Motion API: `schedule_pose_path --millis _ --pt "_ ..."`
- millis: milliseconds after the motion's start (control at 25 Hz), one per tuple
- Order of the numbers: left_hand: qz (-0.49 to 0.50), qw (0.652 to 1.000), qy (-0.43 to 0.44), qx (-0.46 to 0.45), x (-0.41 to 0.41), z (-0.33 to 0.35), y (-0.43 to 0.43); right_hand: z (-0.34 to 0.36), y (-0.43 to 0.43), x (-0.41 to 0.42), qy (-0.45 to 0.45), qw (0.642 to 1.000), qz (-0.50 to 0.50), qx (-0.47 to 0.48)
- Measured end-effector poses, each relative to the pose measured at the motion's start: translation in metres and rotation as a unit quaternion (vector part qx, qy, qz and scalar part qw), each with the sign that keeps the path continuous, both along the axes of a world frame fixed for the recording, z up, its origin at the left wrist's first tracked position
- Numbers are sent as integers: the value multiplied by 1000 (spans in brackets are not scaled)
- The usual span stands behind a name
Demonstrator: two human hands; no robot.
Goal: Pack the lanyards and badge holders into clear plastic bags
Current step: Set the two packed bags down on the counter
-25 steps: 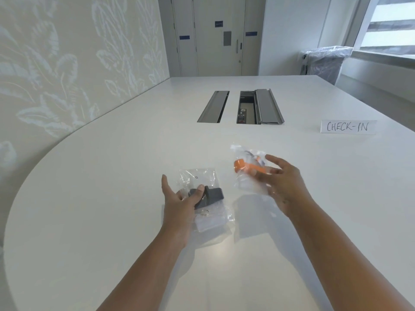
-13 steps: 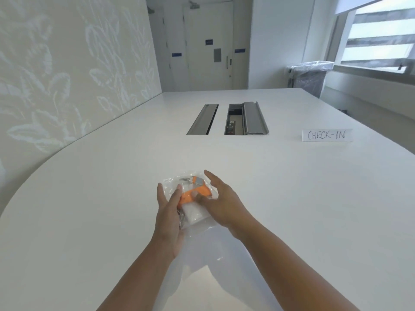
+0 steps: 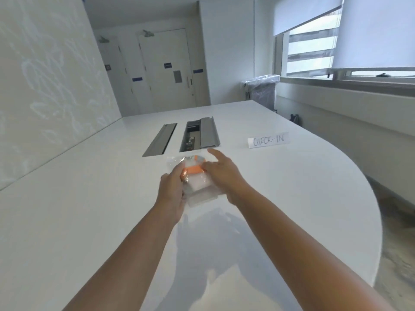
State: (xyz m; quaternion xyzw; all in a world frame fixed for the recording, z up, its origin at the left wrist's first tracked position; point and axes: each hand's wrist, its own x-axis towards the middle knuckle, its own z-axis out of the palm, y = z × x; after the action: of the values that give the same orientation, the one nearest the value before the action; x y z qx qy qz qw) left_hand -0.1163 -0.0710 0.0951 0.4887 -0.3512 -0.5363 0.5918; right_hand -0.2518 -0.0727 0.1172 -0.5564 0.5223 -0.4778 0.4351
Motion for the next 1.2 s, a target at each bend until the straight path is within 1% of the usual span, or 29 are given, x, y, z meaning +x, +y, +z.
schedule_pose_path --millis 160,320,440,560,680,800,880,960,1040,1200 --pt "-16 1000 5 9 -104 9 -41 -5 -30 -94 25 998 -49 -7" --pt "-13 1000 -16 10 -198 -6 -85 -17 -68 -188 45 995 -90 5" --pt "-19 998 -38 45 -253 -24 -105 -37 -86 -242 68 992 -106 18" --pt "-32 997 -39 55 -291 -40 -123 -59 -107 -279 104 988 -110 26" --pt "-2 994 -71 83 -312 -52 -141 -71 -128 -295 112 988 -104 37" --pt "51 985 -134 96 -322 -59 -149 -79 -138 -302 130 986 -90 46" --pt "65 977 -184 85 -323 -64 -150 -87 -140 -303 129 987 -81 48" --pt "68 971 -220 66 -324 -70 -150 -95 -143 -303 147 985 -80 44" --pt "64 968 -241 36 -327 -72 -147 -99 -146 -303 168 982 -82 38" --pt "77 964 -254 2 -325 -83 -154 -101 -147 -303 161 983 -77 38"
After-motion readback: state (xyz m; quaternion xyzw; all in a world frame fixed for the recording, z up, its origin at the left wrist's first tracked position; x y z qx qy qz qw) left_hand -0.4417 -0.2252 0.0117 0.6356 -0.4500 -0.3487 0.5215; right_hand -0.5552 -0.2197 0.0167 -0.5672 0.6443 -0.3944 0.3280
